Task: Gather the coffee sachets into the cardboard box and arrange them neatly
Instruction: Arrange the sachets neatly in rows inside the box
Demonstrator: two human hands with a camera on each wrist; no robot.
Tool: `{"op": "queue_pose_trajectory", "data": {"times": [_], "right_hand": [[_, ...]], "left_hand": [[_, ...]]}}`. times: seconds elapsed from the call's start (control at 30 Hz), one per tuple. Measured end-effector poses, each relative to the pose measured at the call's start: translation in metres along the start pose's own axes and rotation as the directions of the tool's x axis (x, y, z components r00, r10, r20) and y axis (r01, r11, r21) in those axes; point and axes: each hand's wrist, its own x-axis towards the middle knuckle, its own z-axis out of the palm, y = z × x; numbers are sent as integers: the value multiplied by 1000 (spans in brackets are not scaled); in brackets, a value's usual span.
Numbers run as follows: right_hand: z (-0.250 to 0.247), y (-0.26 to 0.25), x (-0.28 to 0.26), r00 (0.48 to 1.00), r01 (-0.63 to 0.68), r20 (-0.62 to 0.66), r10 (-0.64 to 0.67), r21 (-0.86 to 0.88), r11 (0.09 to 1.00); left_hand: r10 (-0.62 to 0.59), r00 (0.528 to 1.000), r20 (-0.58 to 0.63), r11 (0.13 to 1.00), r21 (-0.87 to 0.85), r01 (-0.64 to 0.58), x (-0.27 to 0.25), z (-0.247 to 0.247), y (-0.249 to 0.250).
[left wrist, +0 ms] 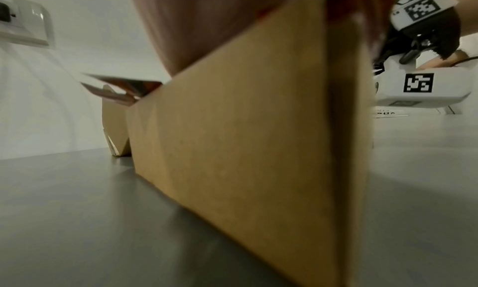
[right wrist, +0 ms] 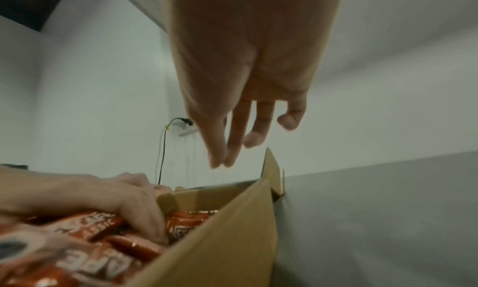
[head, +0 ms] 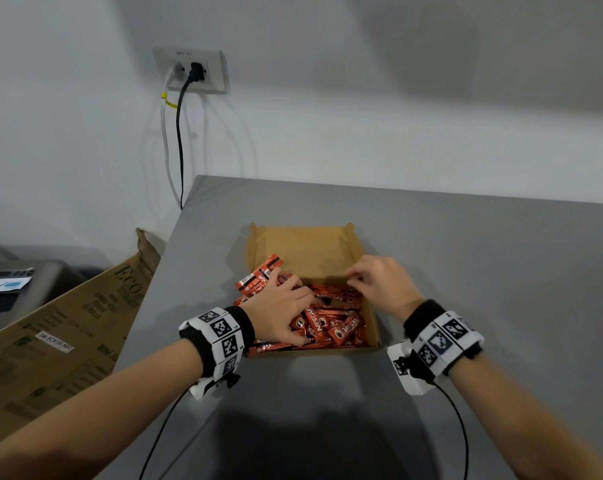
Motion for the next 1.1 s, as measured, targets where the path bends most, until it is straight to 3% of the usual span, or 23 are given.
{"op": "queue_pose_trajectory", "data": {"times": [0.2,0.4,0.53,0.8,0.93,1.1], "right_hand": [[6,-11,-15,923,53,386,0,-125,991],[-6,-5,-20,934,40,354,-47,28,999],[-5,-3,-24,875,92,482,-54,-57,994],[-1,-3,-18,900,118,429,-78,-67,991],[-5,-5,-14,959,-84,282,30,182,980],[-3,-9,-11,972,-166,223,72,435,885]], "left_hand": [[2,1000,0,1000,-19,-2,1,-1,0],[-12,1000,27,1000,-22,13,1,-2,0],[-8,1000,26,1000,-16,8,1,-3,1],[-6,1000,31,1000,-19,7,1,-3,1],[-4,1000,4,1000,-19,4,0,-2,1],[-4,1000,14,1000,-14,4,0,-2,1]]}}
